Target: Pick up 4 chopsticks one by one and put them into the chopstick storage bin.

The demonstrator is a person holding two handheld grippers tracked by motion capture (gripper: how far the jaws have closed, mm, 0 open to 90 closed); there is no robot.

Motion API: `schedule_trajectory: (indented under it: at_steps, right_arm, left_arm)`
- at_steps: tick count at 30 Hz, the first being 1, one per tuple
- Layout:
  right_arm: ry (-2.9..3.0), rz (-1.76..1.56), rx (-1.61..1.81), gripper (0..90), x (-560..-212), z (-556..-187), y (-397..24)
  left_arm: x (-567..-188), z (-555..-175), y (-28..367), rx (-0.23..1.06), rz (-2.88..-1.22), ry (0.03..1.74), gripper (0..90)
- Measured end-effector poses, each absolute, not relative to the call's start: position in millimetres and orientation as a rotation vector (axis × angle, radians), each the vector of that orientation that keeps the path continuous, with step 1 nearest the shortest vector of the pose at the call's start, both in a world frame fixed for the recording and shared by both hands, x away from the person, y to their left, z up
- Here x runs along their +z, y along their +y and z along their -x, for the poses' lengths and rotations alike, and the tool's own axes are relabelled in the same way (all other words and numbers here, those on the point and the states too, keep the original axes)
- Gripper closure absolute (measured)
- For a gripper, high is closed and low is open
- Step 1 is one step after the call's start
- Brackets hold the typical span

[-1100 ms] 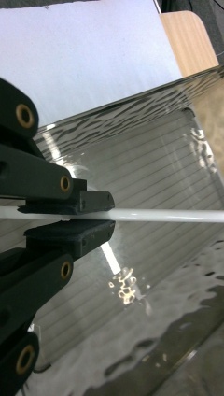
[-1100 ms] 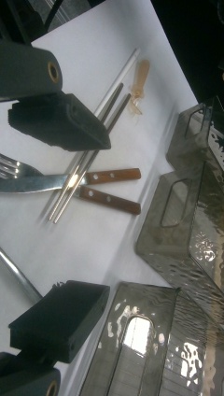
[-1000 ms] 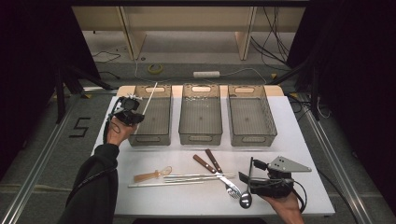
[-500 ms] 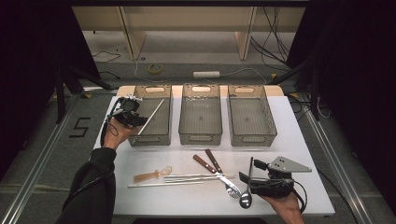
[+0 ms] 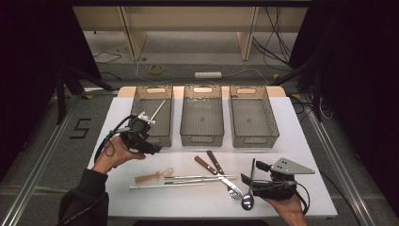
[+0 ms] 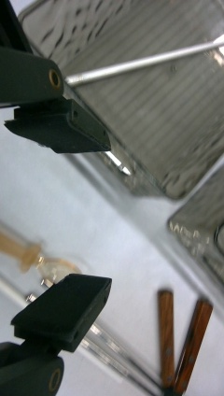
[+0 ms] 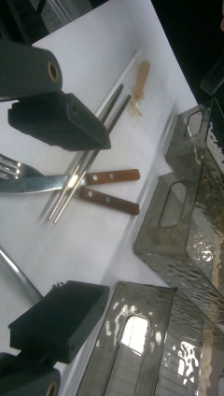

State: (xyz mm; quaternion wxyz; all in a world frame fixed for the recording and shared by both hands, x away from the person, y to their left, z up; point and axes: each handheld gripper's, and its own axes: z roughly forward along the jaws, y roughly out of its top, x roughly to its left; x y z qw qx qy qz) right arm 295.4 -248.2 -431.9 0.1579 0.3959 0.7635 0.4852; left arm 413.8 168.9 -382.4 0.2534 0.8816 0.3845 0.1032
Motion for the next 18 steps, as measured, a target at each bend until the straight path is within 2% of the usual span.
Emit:
schedule_trajectory:
  at_steps: [10, 18]
  right_arm:
    - [2.185, -1.13, 1.389, 25.5, -431.6, -294.9, -248.6]
    - [2.188, -1.13, 1.389, 25.5, -431.7, -294.7, -248.2]
  left_arm:
    - [-388.9, -381.0, 148.8, 0.171, -2.493, 0.903, 26.0]
    - [-403.6, -361.7, 143.7, 0.14, -2.561, 0.852, 25.0]
